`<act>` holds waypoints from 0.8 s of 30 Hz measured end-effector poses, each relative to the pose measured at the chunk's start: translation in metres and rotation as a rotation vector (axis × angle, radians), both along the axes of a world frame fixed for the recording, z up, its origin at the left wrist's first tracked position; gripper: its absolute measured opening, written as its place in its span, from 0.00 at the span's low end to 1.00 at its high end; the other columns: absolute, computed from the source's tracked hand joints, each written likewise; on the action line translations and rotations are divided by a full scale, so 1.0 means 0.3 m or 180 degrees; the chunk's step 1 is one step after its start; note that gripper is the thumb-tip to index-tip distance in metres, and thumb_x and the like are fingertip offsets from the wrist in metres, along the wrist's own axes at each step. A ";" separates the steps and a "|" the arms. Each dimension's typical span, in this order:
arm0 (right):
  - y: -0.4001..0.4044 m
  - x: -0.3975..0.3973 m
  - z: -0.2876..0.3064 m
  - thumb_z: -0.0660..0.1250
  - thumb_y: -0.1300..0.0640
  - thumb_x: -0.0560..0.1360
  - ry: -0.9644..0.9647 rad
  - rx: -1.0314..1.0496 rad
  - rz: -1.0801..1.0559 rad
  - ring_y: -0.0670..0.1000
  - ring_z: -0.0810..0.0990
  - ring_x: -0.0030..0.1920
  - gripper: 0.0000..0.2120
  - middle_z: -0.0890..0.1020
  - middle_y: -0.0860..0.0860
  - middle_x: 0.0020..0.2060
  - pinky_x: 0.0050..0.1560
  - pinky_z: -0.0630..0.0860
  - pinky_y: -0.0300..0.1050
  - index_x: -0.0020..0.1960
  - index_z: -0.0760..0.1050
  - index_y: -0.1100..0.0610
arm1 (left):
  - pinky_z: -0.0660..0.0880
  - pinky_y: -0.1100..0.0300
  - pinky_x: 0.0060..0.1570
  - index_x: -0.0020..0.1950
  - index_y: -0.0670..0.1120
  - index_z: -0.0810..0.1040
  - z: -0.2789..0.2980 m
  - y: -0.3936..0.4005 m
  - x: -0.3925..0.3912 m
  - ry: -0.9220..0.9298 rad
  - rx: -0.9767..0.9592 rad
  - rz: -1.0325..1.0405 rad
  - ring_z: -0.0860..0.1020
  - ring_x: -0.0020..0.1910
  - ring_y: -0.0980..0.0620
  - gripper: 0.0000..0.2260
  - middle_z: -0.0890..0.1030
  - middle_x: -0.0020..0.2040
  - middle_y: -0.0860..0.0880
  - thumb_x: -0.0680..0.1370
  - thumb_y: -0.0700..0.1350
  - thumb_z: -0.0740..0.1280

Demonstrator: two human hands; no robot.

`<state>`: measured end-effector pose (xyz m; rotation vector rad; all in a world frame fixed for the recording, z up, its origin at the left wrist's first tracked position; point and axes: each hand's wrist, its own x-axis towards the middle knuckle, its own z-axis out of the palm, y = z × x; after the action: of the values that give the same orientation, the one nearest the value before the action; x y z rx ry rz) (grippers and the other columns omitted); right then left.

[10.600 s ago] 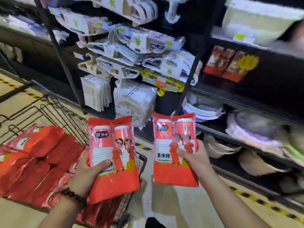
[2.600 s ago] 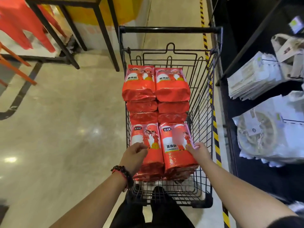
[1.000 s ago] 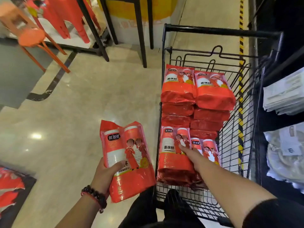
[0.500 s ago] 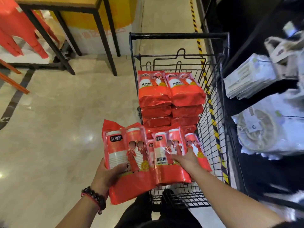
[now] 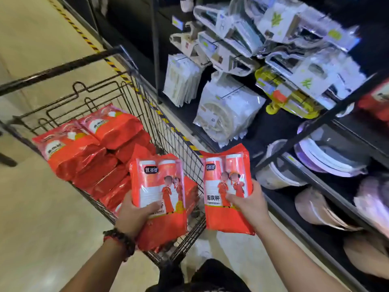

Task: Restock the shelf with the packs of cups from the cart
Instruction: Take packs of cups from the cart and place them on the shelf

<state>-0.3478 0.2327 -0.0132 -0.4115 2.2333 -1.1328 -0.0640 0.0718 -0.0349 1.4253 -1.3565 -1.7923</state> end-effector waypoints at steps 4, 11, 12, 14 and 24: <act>0.160 -0.066 0.037 0.82 0.49 0.56 -0.0032 -0.0212 -0.0421 0.50 0.86 0.47 0.32 0.87 0.46 0.47 0.55 0.81 0.60 0.58 0.76 0.45 | 0.79 0.61 0.39 0.54 0.49 0.79 0.025 0.038 -0.154 -0.0169 -0.0199 -0.0384 0.85 0.45 0.49 0.33 0.87 0.45 0.51 0.52 0.55 0.79; 0.482 -0.130 0.081 0.84 0.47 0.55 0.0069 -0.0494 -0.1075 0.46 0.86 0.47 0.34 0.86 0.41 0.48 0.51 0.82 0.57 0.57 0.72 0.37 | 0.78 0.60 0.40 0.52 0.51 0.81 0.135 0.228 -0.404 -0.0127 -0.0671 -0.1016 0.85 0.41 0.55 0.29 0.87 0.44 0.53 0.53 0.56 0.77; 0.536 -0.135 0.084 0.84 0.46 0.55 0.0048 -0.0549 -0.1172 0.43 0.86 0.45 0.33 0.85 0.39 0.48 0.50 0.83 0.54 0.55 0.72 0.33 | 0.78 0.60 0.40 0.53 0.50 0.80 0.146 0.267 -0.435 -0.0145 -0.0688 -0.1066 0.84 0.41 0.56 0.30 0.87 0.44 0.52 0.52 0.56 0.77; 0.649 -0.145 0.088 0.84 0.45 0.55 0.0040 -0.0622 -0.1378 0.39 0.85 0.44 0.33 0.84 0.34 0.47 0.48 0.82 0.50 0.52 0.70 0.28 | 0.77 0.60 0.39 0.54 0.49 0.79 0.162 0.344 -0.489 -0.0190 -0.0700 -0.1147 0.84 0.40 0.57 0.32 0.86 0.43 0.52 0.51 0.56 0.77; 1.129 -0.196 0.122 0.82 0.42 0.52 0.0113 -0.0703 -0.2346 0.39 0.84 0.43 0.32 0.85 0.37 0.45 0.52 0.82 0.54 0.52 0.71 0.33 | 0.76 0.68 0.35 0.50 0.46 0.80 0.206 0.642 -0.746 -0.0153 -0.1159 -0.1942 0.84 0.40 0.56 0.21 0.86 0.40 0.55 0.60 0.41 0.82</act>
<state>-0.4066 0.5715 0.0235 0.3542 2.3581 -1.7521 -0.2878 0.2643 0.0270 0.9199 -2.1812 -1.7165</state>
